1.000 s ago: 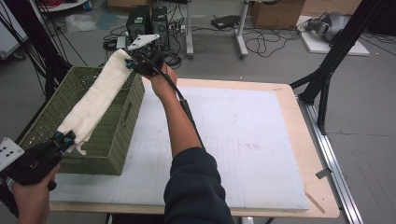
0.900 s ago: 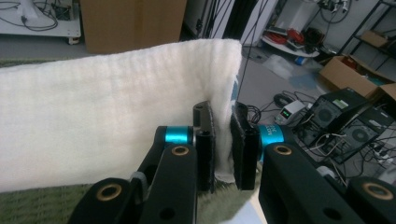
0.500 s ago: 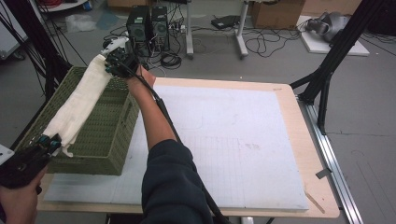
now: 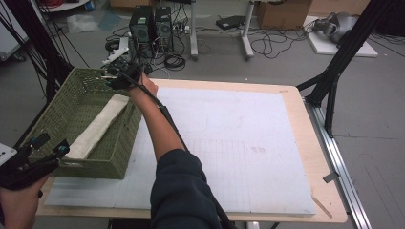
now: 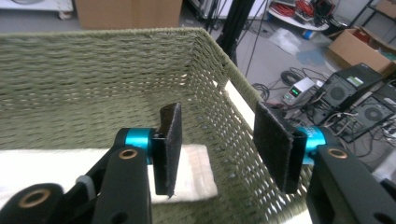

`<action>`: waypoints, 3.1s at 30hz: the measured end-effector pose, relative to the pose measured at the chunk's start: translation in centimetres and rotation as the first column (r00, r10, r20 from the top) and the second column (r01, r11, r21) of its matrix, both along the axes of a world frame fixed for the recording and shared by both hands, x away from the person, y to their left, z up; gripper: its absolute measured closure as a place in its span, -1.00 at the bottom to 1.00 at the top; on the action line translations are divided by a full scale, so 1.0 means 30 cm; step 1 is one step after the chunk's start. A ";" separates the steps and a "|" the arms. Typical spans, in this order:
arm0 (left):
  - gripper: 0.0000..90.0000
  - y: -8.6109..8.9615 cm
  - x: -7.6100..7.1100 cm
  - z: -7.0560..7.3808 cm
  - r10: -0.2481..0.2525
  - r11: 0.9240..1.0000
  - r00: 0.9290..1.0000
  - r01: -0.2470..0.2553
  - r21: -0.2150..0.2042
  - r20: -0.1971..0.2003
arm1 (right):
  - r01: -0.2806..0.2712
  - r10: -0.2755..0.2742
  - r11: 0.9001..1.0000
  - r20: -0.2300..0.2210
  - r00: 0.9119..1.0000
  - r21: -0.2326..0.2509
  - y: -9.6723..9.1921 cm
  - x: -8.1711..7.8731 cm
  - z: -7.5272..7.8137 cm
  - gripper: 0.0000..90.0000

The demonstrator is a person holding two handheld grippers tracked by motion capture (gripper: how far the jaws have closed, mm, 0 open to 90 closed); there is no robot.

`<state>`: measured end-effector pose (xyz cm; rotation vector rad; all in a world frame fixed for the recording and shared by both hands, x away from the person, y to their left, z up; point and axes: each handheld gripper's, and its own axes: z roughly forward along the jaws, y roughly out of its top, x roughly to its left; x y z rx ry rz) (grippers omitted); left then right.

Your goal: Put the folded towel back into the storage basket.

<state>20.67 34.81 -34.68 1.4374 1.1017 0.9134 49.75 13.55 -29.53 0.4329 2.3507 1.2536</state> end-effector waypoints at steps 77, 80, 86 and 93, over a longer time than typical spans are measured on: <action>-0.57 -0.665 0.188 -0.169 -0.598 0.801 0.797 0.595 -0.060 -0.079 | 0.493 -0.483 0.856 -0.099 0.870 0.156 -1.460 -0.781 -0.343 -0.64; -0.57 -0.664 0.186 -0.187 -0.593 0.805 0.801 0.591 -0.051 -0.083 | 0.492 -0.483 0.859 -0.096 0.870 0.141 -1.462 -0.785 -0.352 -0.64; -0.57 -0.673 0.180 -0.213 -0.594 0.804 0.799 0.593 -0.038 -0.095 | 0.491 -0.486 0.862 -0.068 0.871 0.126 -1.464 -0.792 -0.352 -0.64; -0.57 -0.685 0.181 -0.240 -0.598 0.800 0.792 0.600 -0.030 -0.121 | 0.498 -0.492 0.858 -0.076 0.867 0.126 -1.473 -0.792 -0.362 -0.64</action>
